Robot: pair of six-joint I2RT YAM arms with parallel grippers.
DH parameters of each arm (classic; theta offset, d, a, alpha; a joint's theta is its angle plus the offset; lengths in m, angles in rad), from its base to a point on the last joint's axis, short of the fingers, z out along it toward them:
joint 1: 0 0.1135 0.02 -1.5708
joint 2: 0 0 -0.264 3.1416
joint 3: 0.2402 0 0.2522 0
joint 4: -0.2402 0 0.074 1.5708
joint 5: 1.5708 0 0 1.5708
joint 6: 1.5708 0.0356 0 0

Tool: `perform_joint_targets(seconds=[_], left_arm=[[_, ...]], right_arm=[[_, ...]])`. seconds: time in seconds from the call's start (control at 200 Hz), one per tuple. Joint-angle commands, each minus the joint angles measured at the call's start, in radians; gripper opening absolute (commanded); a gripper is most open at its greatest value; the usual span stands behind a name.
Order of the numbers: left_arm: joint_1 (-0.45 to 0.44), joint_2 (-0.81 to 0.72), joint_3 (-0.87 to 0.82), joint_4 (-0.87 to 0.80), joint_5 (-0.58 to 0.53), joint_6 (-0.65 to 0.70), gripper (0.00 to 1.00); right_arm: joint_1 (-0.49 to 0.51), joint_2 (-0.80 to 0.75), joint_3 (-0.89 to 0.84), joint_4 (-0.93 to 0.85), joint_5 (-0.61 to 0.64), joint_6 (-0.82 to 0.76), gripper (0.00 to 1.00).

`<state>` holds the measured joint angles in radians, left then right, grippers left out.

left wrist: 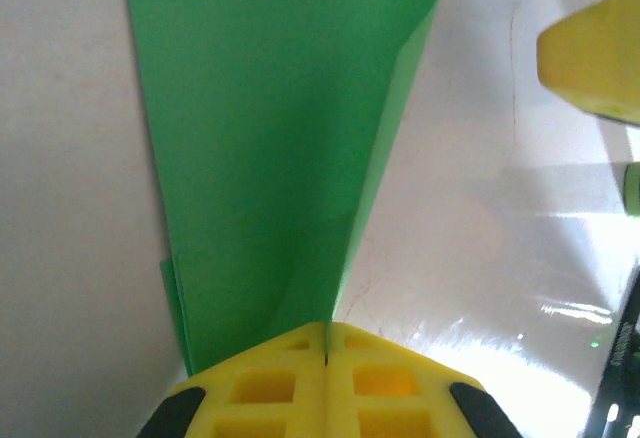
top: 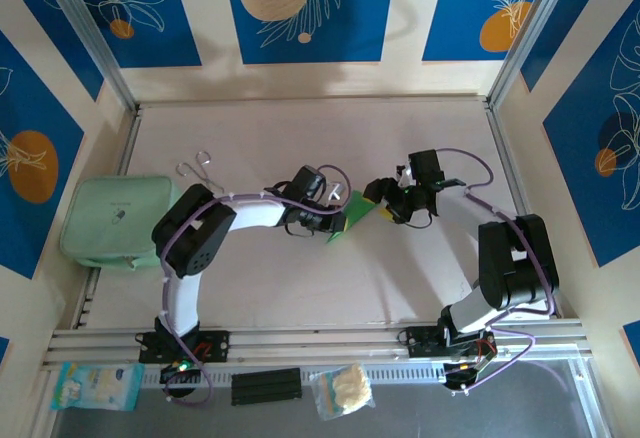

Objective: Fold a paper plane with a square sheet of paper (pick it up from the middle)

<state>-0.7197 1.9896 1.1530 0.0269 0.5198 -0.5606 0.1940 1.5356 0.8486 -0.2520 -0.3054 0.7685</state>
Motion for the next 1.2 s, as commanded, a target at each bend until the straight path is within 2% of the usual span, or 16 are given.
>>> perform_joint_targets(seconds=[0.0, 0.24, 0.59, 0.91, 1.196], left_arm=[[0.016, 0.018, 0.014, 0.058, 0.061, -0.136, 0.00], [0.023, 0.044, -0.001, 0.137, 0.069, -0.246, 0.00], [0.035, 0.060, -0.033, 0.200, 0.074, -0.299, 0.00], [0.045, 0.083, -0.040, 0.231, 0.101, -0.349, 0.00], [0.052, 0.084, -0.065, 0.274, 0.102, -0.383, 0.02]], right_arm=[[-0.004, 0.019, -0.016, 0.020, -0.044, -0.042, 0.67], [0.020, 0.095, 0.024, -0.008, -0.031, -0.072, 0.62], [0.056, 0.220, 0.109, -0.015, -0.022, -0.083, 0.51], [0.059, 0.268, 0.122, 0.008, -0.015, -0.079, 0.46], [0.068, 0.312, 0.140, -0.006, 0.001, -0.078, 0.46]])
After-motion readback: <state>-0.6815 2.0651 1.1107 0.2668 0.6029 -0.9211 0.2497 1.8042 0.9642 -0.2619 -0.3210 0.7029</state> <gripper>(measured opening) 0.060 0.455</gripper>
